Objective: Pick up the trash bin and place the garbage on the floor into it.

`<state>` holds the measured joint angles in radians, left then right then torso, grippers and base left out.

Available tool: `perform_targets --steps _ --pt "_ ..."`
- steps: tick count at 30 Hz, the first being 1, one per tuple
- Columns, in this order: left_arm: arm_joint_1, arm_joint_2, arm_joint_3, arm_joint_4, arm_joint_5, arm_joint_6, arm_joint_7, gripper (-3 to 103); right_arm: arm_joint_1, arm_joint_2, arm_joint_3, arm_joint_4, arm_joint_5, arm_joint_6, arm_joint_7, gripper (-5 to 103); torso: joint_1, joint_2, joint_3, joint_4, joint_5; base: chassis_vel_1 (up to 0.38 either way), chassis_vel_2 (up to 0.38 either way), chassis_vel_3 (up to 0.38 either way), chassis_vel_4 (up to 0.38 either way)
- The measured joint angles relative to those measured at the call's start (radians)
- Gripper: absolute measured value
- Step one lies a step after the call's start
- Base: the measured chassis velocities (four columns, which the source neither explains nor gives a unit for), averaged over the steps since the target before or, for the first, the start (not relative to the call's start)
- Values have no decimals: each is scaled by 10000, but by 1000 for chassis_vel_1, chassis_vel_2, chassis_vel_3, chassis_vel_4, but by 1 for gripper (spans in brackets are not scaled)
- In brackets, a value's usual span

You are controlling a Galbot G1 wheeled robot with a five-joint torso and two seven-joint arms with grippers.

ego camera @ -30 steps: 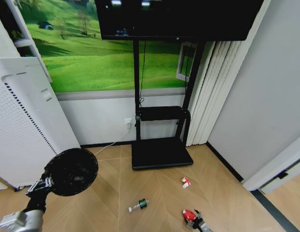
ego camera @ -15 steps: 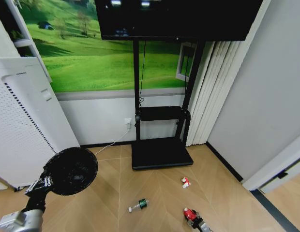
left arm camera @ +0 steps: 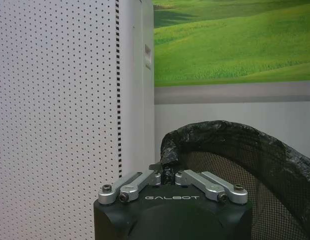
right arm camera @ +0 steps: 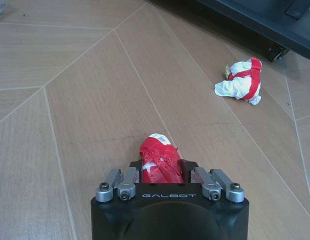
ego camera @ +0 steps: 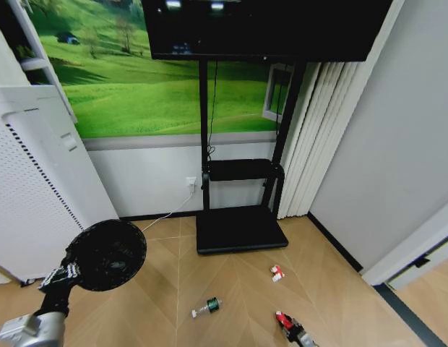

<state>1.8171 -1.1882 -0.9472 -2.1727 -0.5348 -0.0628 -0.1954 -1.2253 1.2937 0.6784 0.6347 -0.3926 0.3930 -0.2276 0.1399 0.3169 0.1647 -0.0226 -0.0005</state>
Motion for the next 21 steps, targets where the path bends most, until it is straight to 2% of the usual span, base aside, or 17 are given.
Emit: perform_targets --steps 21 --pt "-90 -23 117 129 81 18 -2 7 100 -25 -45 -39 14 23 -78 40 1 0 1 -1 6 0 0 0 0"
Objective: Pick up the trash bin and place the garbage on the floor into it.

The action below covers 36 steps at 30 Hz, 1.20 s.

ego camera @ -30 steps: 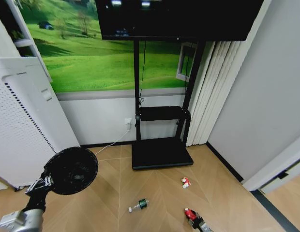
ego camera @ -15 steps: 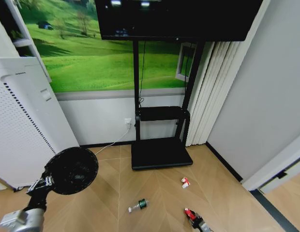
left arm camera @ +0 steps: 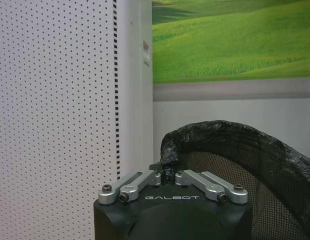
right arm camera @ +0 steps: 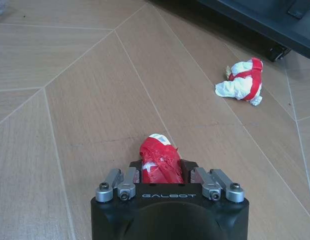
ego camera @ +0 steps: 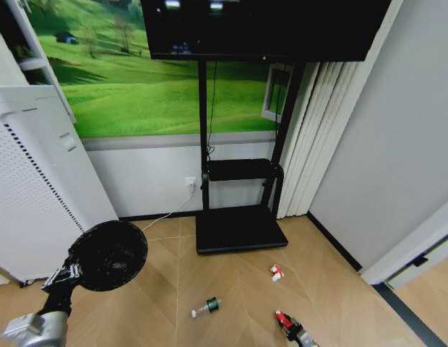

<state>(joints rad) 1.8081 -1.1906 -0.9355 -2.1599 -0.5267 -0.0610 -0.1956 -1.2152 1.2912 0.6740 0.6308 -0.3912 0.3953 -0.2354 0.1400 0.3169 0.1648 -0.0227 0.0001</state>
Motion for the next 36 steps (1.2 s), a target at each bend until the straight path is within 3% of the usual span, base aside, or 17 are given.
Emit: perform_targets --steps 19,24,26,28,30,36 --pt "-59 -34 81 88 117 8 7 7 -387 -43 -139 506 415 -10 -75 39 0 -2 0 5 10 0 0 0 0" --pt "-276 26 219 351 184 -48 45 7 -896 -224 -208 1277 1214 -116 12 28 0 -2 1 3 9 0 0 0 0" --pt "-507 91 365 506 188 -55 48 7 -1296 -454 -116 1933 2047 -84 -25 22 0 -2 1 1 6 0 0 0 0" --pt "-606 121 417 553 188 -54 48 7 -1387 -522 -94 2106 2297 -84 -66 22 1 -2 1 2 6 0 0 0 0" --pt "-919 195 587 719 194 -30 39 7 -1793 -916 17 2924 3345 -179 -237 19 1 -3 0 1 6 0 0 0 0" --pt "-1460 280 1063 1270 327 -53 44 7 -2533 -1886 293 4831 4768 -388 -371 13 1 -2 -1 1 -2 0 0 0 0"
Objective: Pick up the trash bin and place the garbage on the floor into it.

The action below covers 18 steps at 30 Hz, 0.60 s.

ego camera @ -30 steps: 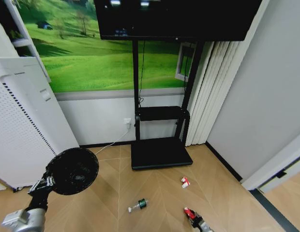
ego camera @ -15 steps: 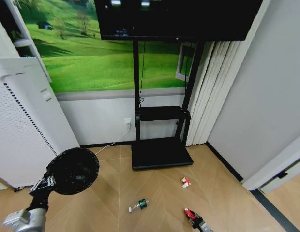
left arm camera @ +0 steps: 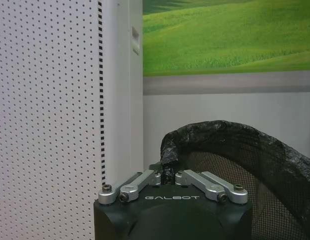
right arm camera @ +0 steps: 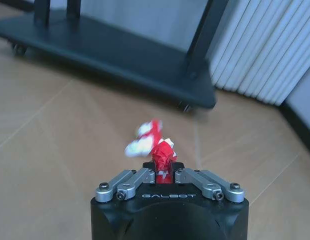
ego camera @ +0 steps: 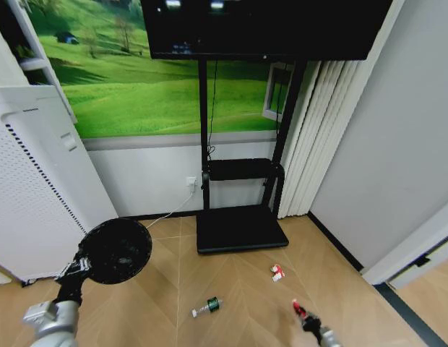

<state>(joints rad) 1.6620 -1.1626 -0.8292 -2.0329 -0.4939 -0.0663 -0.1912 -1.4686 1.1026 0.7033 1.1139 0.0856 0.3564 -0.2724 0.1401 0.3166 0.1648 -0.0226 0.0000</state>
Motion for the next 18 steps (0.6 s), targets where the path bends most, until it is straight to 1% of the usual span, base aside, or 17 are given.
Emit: perform_targets --steps 1,3,4,6,8,9,10,11,12,14,15,16,18 --pt "0 0 0 0 0 0 0 7 0 0 0 0 0 0 0 13 0 0 0 0 0 0 0 0 0" --pt "-324 23 344 252 87 -2 -6 7 -370 -398 139 1186 618 -271 6 13 0 0 0 3 0 0 0 0 0" --pt "-324 23 344 252 87 -2 -6 7 -370 -398 139 1186 618 -271 6 13 0 0 0 3 0 0 0 0 0" --pt "-692 34 740 536 173 31 -18 7 -802 -629 263 2475 1285 -610 9 13 0 0 0 2 0 0 0 0 0" --pt "-770 35 821 610 203 35 -18 7 -912 -662 282 2732 1441 -690 11 13 0 0 0 1 -1 0 0 0 0" --pt "-1017 51 1082 891 305 38 -20 7 -1303 -735 344 3576 1852 -902 14 13 0 0 0 0 4 0 0 0 0" --pt "-1017 51 1082 891 305 38 -20 7 -1303 -735 344 3576 1852 -902 14 13 0 0 0 0 4 0 0 0 0" --pt "-1191 76 1262 1138 355 37 1 7 -1574 -783 387 4177 2076 -980 -4 13 -1 0 0 0 4 0 0 0 0" --pt "-1191 76 1262 1138 355 37 1 7 -1574 -783 387 4177 2076 -980 -4 13 -1 0 0 0 4 0 0 0 0" --pt "-1519 151 1522 1603 411 7 64 7 -2091 -865 469 5281 2532 -1045 -32 13 -2 0 0 0 -3 0 0 0 0" --pt "-1677 189 1665 1802 411 6 70 7 -2320 -894 505 5796 2797 -1052 -40 13 -2 1 0 1 3 0 0 0 0" --pt "-1677 189 1665 1802 411 6 70 7 -2320 -894 505 5796 2797 -1052 -40 13 -2 1 0 1 3 0 0 0 0" --pt "-1869 232 1868 2001 412 6 74 7 -2574 -922 547 6419 3012 -1057 -43 13 -2 2 0 2 -1 0 0 0 0"
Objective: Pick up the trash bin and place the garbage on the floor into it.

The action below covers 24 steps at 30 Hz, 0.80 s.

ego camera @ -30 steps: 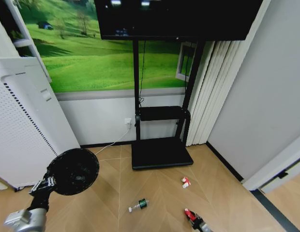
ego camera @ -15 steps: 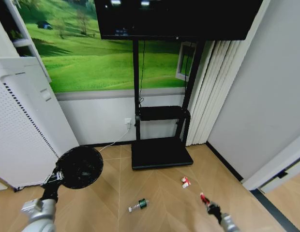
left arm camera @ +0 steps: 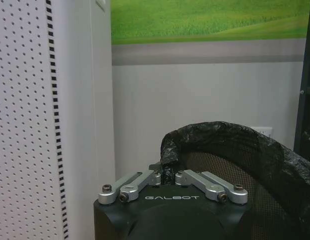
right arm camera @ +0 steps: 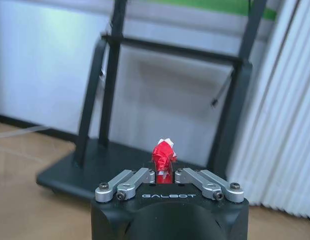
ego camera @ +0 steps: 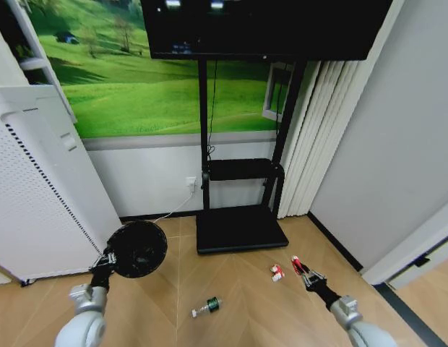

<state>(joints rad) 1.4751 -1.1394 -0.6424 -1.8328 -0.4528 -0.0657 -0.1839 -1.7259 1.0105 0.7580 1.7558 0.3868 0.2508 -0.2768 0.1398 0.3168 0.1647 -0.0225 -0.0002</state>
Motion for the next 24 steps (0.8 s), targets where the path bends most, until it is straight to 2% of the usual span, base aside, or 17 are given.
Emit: perform_targets --steps 10,18,24 --pt "-999 -24 1022 1030 6 61 -6 7 -959 -96 -40 2693 207 -198 -46 13 0 0 0 0 0 0 0 0 0" --pt "-1737 -116 1563 1546 -19 107 -6 7 -1101 -210 -439 4121 148 -545 -279 13 0 0 1 0 2 0 0 0 0" --pt "-2069 -244 1897 1771 -21 125 -6 7 -862 -296 -775 4438 188 -759 -424 13 1 0 1 -1 2 0 0 0 0"
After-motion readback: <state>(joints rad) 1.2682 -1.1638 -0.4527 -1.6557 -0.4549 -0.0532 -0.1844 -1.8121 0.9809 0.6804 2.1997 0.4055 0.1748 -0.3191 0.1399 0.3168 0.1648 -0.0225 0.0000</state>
